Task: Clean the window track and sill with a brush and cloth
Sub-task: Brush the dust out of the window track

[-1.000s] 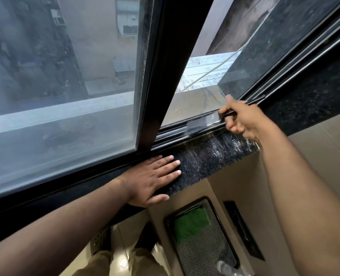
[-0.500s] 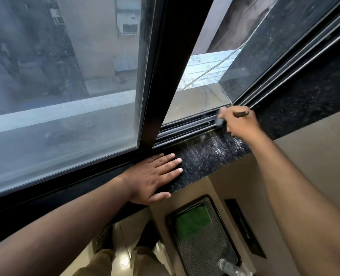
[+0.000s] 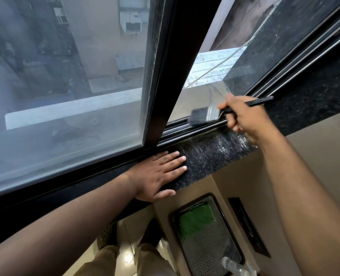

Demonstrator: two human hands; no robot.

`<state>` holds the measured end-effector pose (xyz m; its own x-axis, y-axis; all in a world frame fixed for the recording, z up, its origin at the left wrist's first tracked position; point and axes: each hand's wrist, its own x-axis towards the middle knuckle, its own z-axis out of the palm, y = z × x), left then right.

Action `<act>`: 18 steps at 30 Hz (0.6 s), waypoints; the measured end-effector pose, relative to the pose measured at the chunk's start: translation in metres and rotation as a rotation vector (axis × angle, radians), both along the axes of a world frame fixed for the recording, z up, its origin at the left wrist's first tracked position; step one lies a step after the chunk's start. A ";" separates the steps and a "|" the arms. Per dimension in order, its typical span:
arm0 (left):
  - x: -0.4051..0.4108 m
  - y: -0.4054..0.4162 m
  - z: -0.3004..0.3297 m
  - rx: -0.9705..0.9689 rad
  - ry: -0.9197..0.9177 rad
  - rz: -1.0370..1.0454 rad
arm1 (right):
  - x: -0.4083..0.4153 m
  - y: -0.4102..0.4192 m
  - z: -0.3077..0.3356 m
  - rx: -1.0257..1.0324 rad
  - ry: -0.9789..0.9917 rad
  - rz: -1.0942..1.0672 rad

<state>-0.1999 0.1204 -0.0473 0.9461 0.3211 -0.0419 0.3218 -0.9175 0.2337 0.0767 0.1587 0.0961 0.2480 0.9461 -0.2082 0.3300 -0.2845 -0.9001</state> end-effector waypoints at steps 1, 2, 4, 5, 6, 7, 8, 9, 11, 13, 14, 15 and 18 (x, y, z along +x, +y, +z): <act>0.000 0.000 0.001 0.002 0.005 -0.001 | 0.001 0.000 0.003 0.053 0.006 -0.027; 0.000 0.000 0.001 0.003 0.006 -0.002 | -0.001 0.000 0.002 0.071 0.017 -0.010; 0.000 0.000 0.002 0.002 0.013 -0.003 | -0.019 -0.003 -0.005 -0.028 0.043 0.129; 0.000 -0.001 0.002 0.004 0.013 -0.001 | -0.027 -0.005 -0.011 -0.114 0.015 0.213; -0.001 -0.001 0.002 0.009 0.009 0.001 | -0.031 -0.006 -0.018 -0.181 -0.074 0.253; -0.001 0.000 0.001 0.013 0.004 0.002 | -0.031 -0.004 -0.021 -0.209 -0.197 0.205; -0.001 0.000 0.001 0.013 0.003 -0.002 | -0.025 -0.002 -0.020 -0.207 -0.323 0.086; -0.002 -0.001 0.001 0.013 0.003 -0.004 | -0.014 0.000 -0.018 -0.180 -0.490 -0.031; -0.003 -0.002 0.001 0.015 -0.003 -0.002 | 0.009 0.005 -0.009 -0.118 -0.951 -0.114; -0.003 -0.002 0.001 0.007 -0.008 -0.011 | 0.011 0.005 0.000 -0.060 -1.040 -0.051; -0.002 -0.002 0.001 0.011 -0.009 -0.011 | -0.003 0.003 0.004 -0.041 -0.872 0.010; -0.002 -0.001 0.000 0.010 -0.010 -0.011 | -0.025 0.000 0.006 -0.044 -0.646 0.108; -0.002 -0.002 0.000 -0.013 -0.009 -0.011 | -0.080 -0.004 -0.008 -0.142 -0.287 0.409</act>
